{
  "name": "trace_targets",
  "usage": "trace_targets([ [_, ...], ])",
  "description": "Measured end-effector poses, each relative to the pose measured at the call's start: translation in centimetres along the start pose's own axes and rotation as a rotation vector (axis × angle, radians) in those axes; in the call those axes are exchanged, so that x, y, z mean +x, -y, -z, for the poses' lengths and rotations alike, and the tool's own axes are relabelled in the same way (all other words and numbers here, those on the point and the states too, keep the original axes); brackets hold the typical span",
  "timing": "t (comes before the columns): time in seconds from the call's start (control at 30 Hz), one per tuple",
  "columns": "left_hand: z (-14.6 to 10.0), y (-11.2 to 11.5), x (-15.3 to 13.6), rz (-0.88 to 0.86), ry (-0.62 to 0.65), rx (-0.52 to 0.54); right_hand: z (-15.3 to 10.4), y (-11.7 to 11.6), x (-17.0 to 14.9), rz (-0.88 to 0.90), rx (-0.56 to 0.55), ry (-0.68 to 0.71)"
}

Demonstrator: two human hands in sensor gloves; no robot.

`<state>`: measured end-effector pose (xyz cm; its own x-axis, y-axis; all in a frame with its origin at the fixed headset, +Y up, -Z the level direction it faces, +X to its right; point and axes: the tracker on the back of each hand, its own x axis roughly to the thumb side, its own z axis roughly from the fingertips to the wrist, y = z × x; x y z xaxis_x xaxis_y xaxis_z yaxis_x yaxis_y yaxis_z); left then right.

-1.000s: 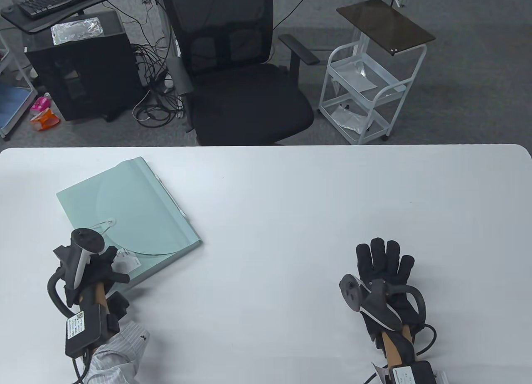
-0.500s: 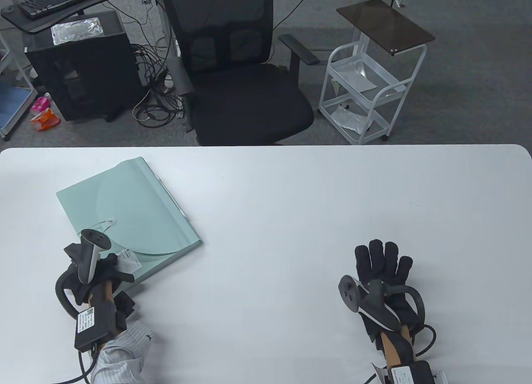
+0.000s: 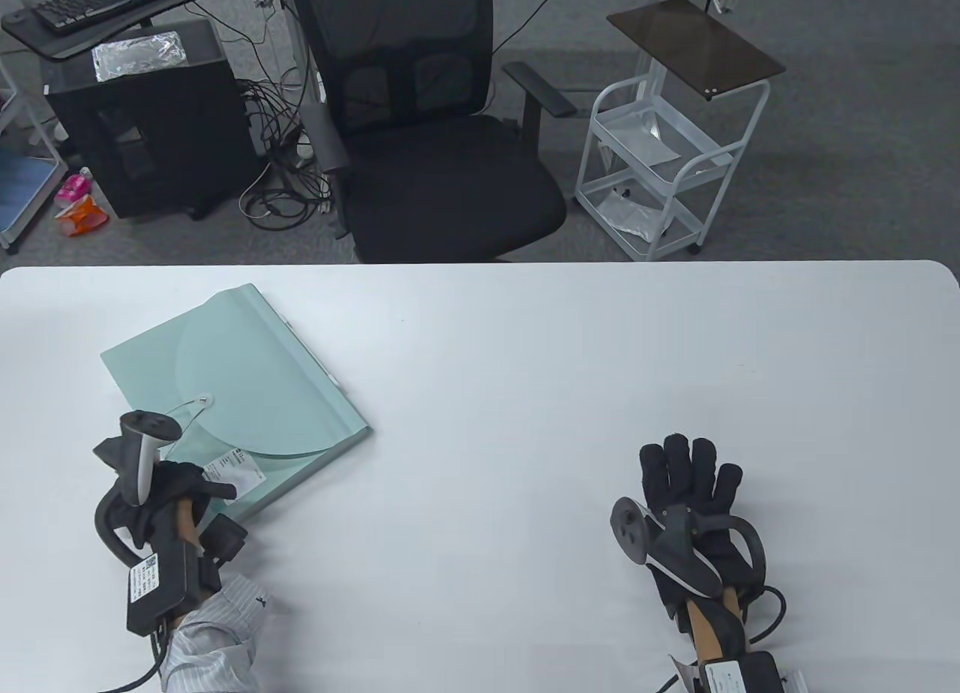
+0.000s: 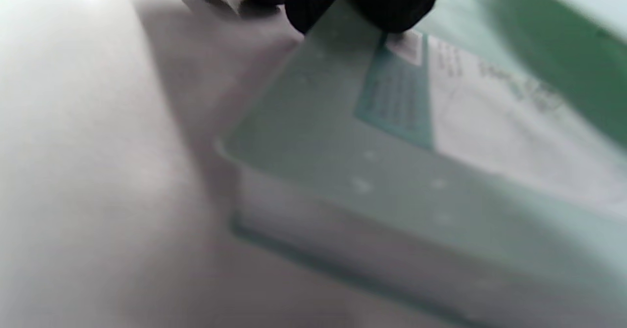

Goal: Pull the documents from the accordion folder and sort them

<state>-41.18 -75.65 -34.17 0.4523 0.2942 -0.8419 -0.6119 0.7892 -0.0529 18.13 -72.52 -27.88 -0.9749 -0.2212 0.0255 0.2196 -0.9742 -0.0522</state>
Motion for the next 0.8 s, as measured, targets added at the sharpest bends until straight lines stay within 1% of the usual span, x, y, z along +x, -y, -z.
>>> trace_targets([
  [0.1,-0.4,-0.7,-0.7,-0.188,0.015,-0.029,0.0,0.0,0.0,0.003,0.001,-0.002],
  [0.33,-1.2,-1.1,-0.9,-0.377,0.063,-0.052,0.0,-0.1,-0.1,0.012,-0.008,-0.008],
  [0.43,-1.4,-0.8,-1.0,-0.472,0.067,-0.037,0.1,-0.1,-0.2,0.016,-0.011,-0.009],
  [0.53,-1.4,-0.6,-1.0,-0.423,0.07,-0.013,0.1,-0.1,-0.3,0.018,-0.013,-0.012],
  [0.57,-1.4,-0.5,-1.0,-0.422,0.068,0.002,0.1,-0.2,-0.3,0.021,-0.014,-0.014],
  [0.63,-1.4,-0.3,-1.1,-0.446,0.063,-0.003,0.1,-0.2,-0.4,0.023,-0.015,-0.017],
  [0.7,-1.3,-0.2,-1.3,-0.465,0.05,0.029,0.1,-0.2,-0.4,0.025,-0.018,-0.023],
  [0.77,-1.0,-0.1,-1.7,-0.461,0.032,0.0,0.0,-0.1,-0.5,0.027,-0.026,-0.03],
  [0.8,-0.8,0.0,-2.0,-0.496,0.011,-0.02,0.1,-0.1,-0.6,0.029,-0.03,-0.032],
])
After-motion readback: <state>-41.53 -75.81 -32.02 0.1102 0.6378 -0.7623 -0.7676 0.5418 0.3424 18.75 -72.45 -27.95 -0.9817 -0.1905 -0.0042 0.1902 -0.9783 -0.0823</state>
